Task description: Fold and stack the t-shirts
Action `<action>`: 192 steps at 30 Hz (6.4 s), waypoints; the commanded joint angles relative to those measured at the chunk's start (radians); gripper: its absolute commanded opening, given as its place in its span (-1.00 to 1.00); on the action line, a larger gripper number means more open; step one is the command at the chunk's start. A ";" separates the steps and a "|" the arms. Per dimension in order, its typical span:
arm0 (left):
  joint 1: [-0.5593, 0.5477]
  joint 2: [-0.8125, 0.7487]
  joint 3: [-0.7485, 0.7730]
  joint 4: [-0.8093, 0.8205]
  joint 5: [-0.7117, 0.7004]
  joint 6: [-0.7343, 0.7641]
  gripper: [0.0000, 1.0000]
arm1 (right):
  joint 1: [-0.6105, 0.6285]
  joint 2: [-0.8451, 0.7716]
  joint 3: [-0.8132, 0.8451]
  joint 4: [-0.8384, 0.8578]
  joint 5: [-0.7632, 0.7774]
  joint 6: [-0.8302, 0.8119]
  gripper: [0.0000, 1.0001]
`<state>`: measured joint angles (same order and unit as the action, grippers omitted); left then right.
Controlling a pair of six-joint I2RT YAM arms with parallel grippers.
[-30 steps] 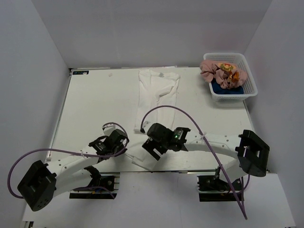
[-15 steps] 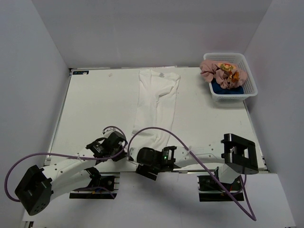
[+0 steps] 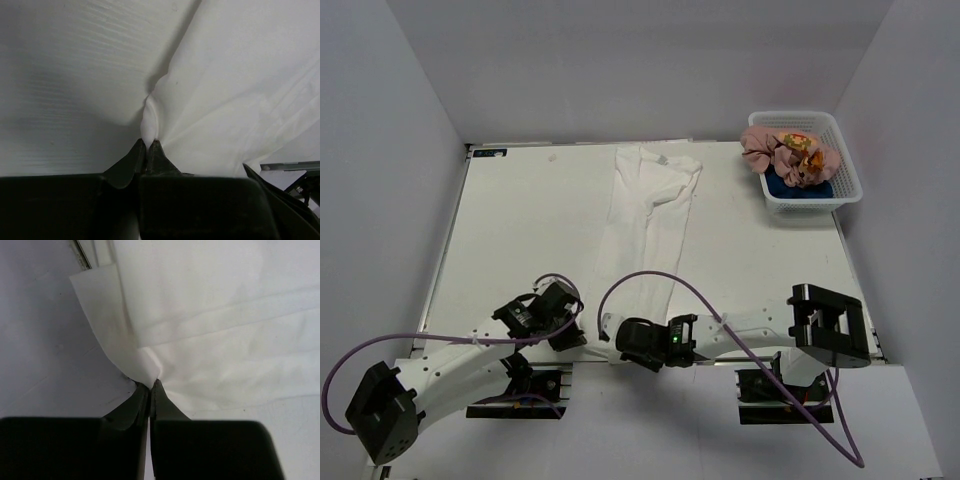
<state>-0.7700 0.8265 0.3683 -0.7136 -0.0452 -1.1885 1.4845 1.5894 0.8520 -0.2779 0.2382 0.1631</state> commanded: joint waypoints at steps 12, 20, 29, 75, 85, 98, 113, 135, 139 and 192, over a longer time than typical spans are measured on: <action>-0.006 -0.001 0.218 -0.072 -0.037 0.102 -1.00 | -0.039 -0.195 -0.016 -0.027 0.127 0.004 -1.00; 0.015 0.173 0.375 0.052 -0.277 0.073 -1.00 | -0.220 -0.155 0.033 0.026 0.340 0.015 -1.00; 0.055 0.589 0.754 0.005 -0.458 0.174 -1.00 | -0.450 -0.103 0.133 0.147 0.300 -0.074 -1.00; 0.253 0.830 0.986 0.172 -0.262 0.438 -1.00 | -0.770 0.017 0.420 -0.138 -0.070 -0.094 -1.00; 0.253 1.057 1.169 0.092 -0.298 0.457 -1.00 | -0.797 0.184 0.541 -0.170 0.018 -0.054 -1.00; 0.308 1.200 1.445 -0.043 -0.384 0.506 0.99 | -0.860 0.375 0.787 -0.245 0.128 0.044 0.81; 0.299 0.764 0.687 0.151 -0.180 0.487 0.99 | -0.842 -0.076 0.061 0.081 -0.365 0.220 0.81; 0.310 0.781 0.500 0.301 -0.022 0.521 0.16 | -0.837 -0.009 -0.113 0.304 -0.384 0.355 0.52; 0.310 0.763 0.463 0.338 0.001 0.510 0.16 | -0.836 0.014 -0.108 0.299 -0.381 0.358 0.28; 0.311 0.345 0.681 0.365 -0.051 0.530 -1.00 | -0.877 -0.287 0.249 -0.176 -0.433 0.211 -1.00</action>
<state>-0.4664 1.1385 0.9691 -0.3813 -0.0265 -0.6922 0.6456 1.2648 1.0447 -0.4515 -0.1871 0.4068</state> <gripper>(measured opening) 0.011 0.022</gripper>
